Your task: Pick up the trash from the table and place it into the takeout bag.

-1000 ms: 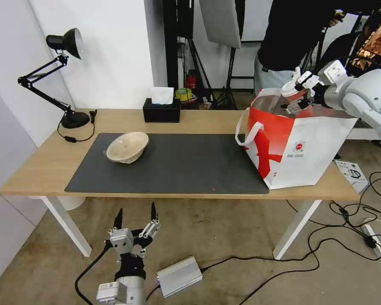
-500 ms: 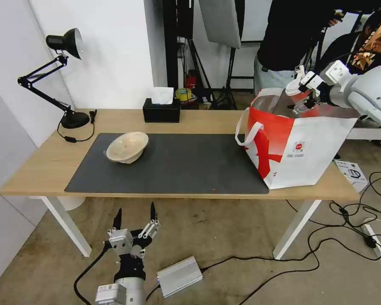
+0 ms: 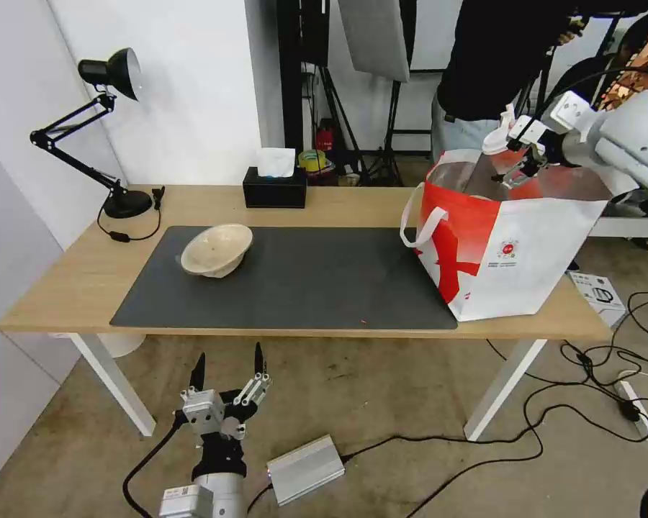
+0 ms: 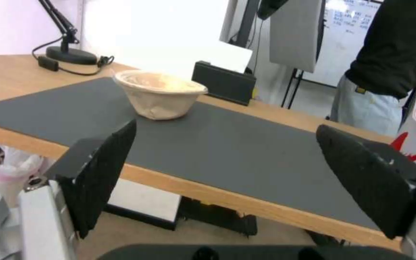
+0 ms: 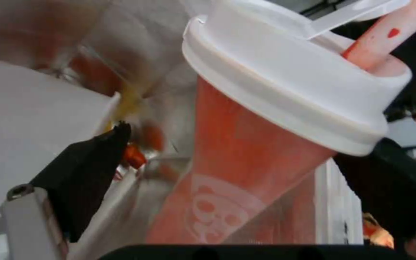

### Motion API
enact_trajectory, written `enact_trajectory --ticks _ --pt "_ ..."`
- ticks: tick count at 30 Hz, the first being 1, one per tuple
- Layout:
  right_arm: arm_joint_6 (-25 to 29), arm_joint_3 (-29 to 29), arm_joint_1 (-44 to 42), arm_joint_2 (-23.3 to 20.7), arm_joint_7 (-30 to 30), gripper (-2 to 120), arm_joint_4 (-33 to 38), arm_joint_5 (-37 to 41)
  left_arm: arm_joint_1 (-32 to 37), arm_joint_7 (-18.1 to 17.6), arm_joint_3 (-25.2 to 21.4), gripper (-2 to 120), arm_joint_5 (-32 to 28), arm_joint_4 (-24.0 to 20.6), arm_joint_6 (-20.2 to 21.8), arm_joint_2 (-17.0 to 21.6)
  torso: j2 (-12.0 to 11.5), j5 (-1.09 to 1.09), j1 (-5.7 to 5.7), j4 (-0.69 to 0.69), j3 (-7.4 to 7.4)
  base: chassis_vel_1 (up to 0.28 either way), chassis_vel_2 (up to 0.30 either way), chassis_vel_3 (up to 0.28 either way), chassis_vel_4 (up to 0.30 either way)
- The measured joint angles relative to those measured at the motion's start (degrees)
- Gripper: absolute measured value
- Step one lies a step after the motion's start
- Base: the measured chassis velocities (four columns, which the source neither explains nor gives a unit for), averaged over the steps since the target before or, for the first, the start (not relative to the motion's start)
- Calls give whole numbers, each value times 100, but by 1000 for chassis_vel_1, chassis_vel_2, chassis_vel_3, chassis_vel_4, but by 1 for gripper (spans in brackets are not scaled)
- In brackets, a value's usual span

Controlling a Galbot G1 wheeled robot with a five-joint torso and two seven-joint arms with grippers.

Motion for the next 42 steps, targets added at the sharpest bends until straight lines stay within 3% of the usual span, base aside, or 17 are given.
enact_trajectory --ticks 11,30,38,40,41,42 --pt "314 -642 589 270 -422 100 -438 -240 7 1 -5 100 -13 -20 -34 2 0 0 0 -1 0 0 0 0 0" --pt "358 -572 478 44 -358 100 -299 -299 -7 6 6 100 -14 -60 -21 -16 0 0 0 -1 0 0 0 0 0" --pt "169 273 -151 -151 275 100 -33 410 -3 17 9 100 -10 -60 -9 -16 0 0 0 0 0 0 0 0 0" --pt "2 820 -592 -252 1081 100 193 1194 -5 22 11 100 -10 -64 -5 -14 0 0 0 -2 -1 0 0 0 0" --pt "2 820 -592 -252 1081 100 193 1194 -5 22 11 100 -10 -64 -5 -14 0 0 0 -2 -1 0 0 0 0" --pt "-50 1063 -797 -285 1484 100 310 1548 -10 23 11 100 -10 -70 -3 -9 0 1 0 -2 0 0 0 0 0"
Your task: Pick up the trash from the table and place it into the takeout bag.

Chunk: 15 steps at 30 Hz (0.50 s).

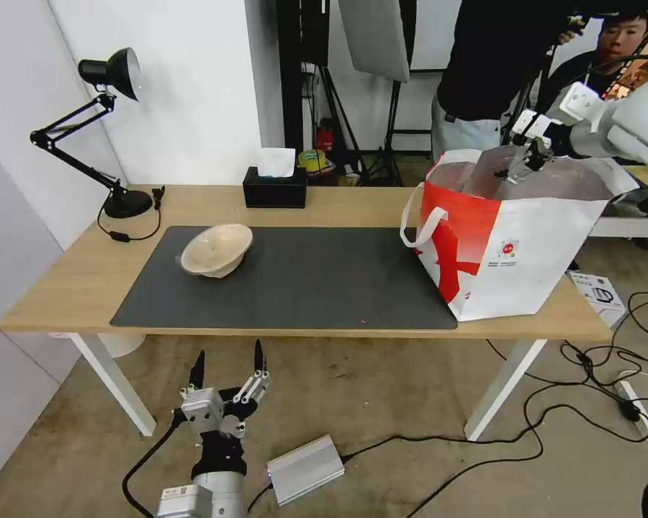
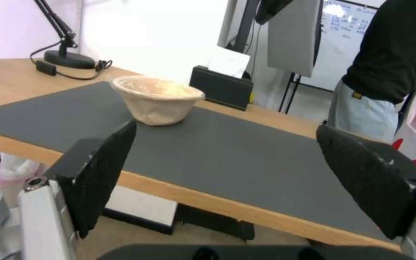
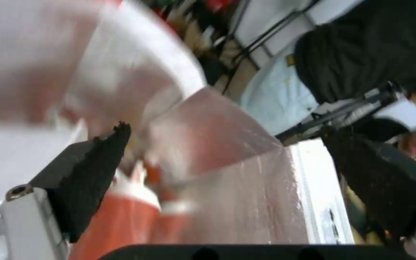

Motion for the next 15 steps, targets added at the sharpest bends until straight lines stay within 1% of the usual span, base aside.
enact_trajectory --ticks 2,3,5,6,7,9,10,11,13,14,15 --pt "-25 395 -315 -47 568 100 193 478 -7 1 -4 100 0 -7 4 5 0 0 0 0 0 0 0 0 0" --pt "-25 395 -315 -47 568 100 193 478 -7 1 -4 100 0 -7 4 5 0 0 0 0 0 0 0 0 0" --pt "86 975 -806 -145 1419 100 575 1127 -14 2 -15 100 -3 -18 14 10 0 -1 0 2 0 0 0 0 0" --pt "86 975 -806 -145 1419 100 575 1127 -14 2 -15 100 -3 -18 14 10 0 -1 0 2 0 0 0 0 0" --pt "255 1252 -1107 -215 1888 100 809 1424 -15 2 -17 100 -4 -25 17 12 0 -2 0 1 0 0 0 0 0" --pt "758 1486 -1528 -317 2529 100 1144 1756 -16 4 -17 100 -4 -25 20 9 0 -1 0 -1 0 0 0 0 0" --pt "1127 1627 -1795 -364 2954 100 1358 1879 -15 5 -18 100 -4 -25 20 5 0 0 0 1 0 0 0 0 0" --pt "1127 1627 -1795 -364 2954 100 1358 1879 -15 5 -18 100 -4 -25 20 5 0 0 0 1 0 0 0 0 0" --pt "1630 1792 -2141 -441 3545 100 1680 1983 -12 7 -17 100 -4 -28 21 1 0 -1 0 2 0 0 0 0 0" --pt "1739 1822 -2208 -460 3649 100 1744 1996 -12 8 -16 100 -4 -30 21 1 0 -1 0 2 0 0 0 0 0" --pt "2021 1922 -2386 -508 3893 100 1910 2014 -10 10 -16 100 -4 -34 21 1 0 -1 0 1 0 0 0 0 0"
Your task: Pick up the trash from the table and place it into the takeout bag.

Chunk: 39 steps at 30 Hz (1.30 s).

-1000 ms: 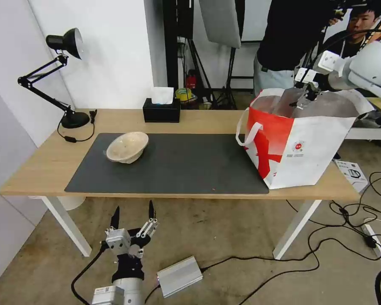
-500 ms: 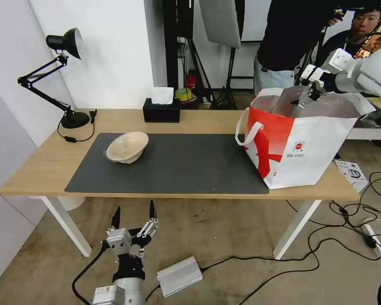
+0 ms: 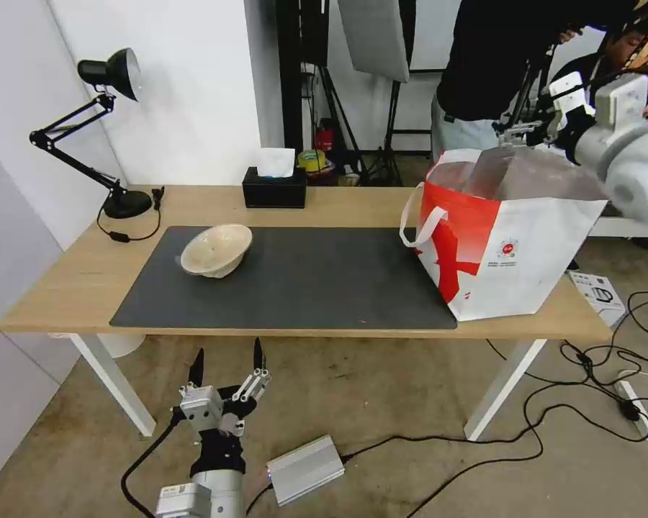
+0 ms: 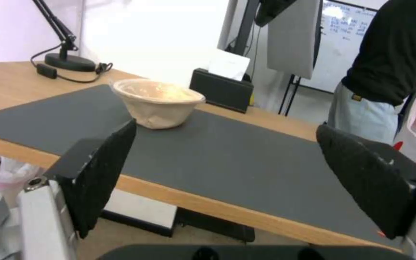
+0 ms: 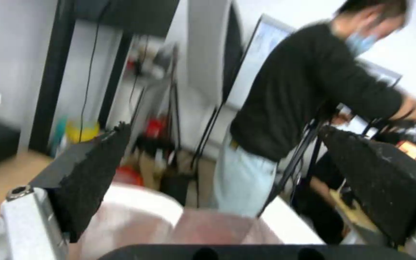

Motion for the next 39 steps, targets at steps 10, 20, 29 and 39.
enact_trajectory --ticks 10,20,29,39 --pt "1740 236 -751 -43 1543 100 1154 17 27 14 -38 100 -18 -94 -3 -16 0 -1 0 0 0 0 0 0 0" --pt "2596 736 -2167 593 2458 100 2135 -1138 235 107 -168 100 17 -278 -152 -99 0 -1 0 4 1 0 0 0 0" --pt "2678 1780 -4397 1073 2497 100 2877 -1874 365 109 -272 100 47 -430 -196 -105 0 0 0 -1 0 0 0 0 0" --pt "2809 2615 -6748 1888 2135 100 3272 -3168 438 110 -243 100 158 -462 -209 -105 0 0 -1 -1 0 0 0 0 0"
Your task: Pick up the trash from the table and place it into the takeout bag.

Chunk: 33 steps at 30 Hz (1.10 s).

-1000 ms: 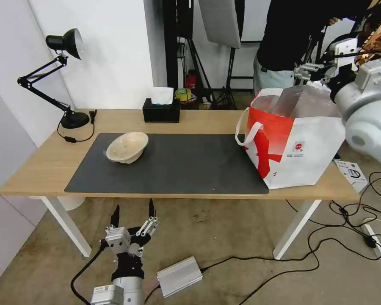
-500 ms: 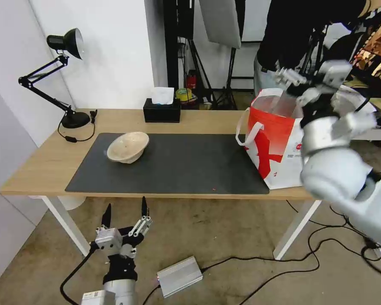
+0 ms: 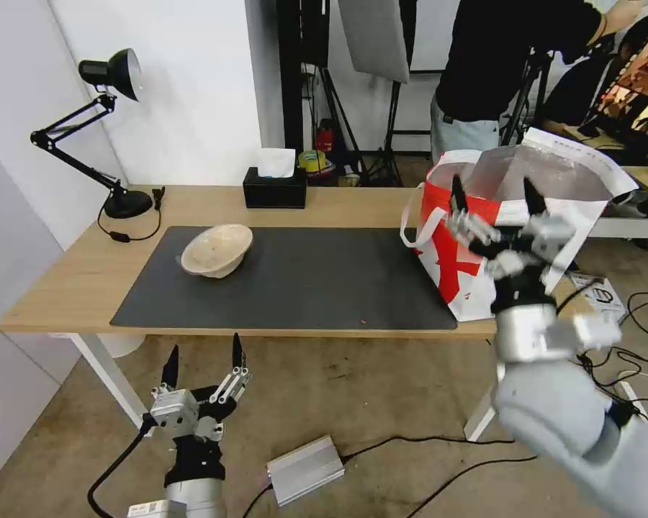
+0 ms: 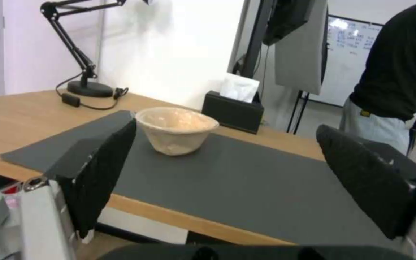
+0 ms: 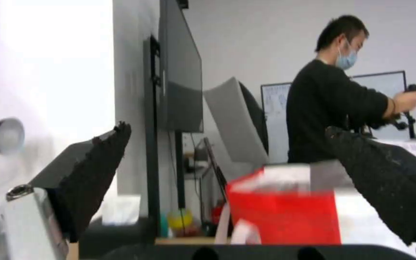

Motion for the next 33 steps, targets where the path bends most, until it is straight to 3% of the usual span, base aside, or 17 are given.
enact_trajectory --ticks 7,11,21,33 --pt "332 98 -1444 779 -246 100 -30 -1084 11 3 -8 100 12 -20 -21 1 0 -2 0 0 0 0 0 0 0" --pt "440 22 -1792 1046 -287 100 -99 -1384 10 5 -3 100 12 -26 -23 3 0 -1 0 1 0 0 0 0 0" --pt "527 -192 -2337 1369 -285 100 -335 -1898 16 12 3 100 7 -32 -26 8 0 -1 0 1 0 0 0 0 0" --pt "425 -396 -2517 1425 -279 100 -535 -2177 9 18 5 100 2 -1 -26 11 0 0 1 1 1 0 0 0 0"
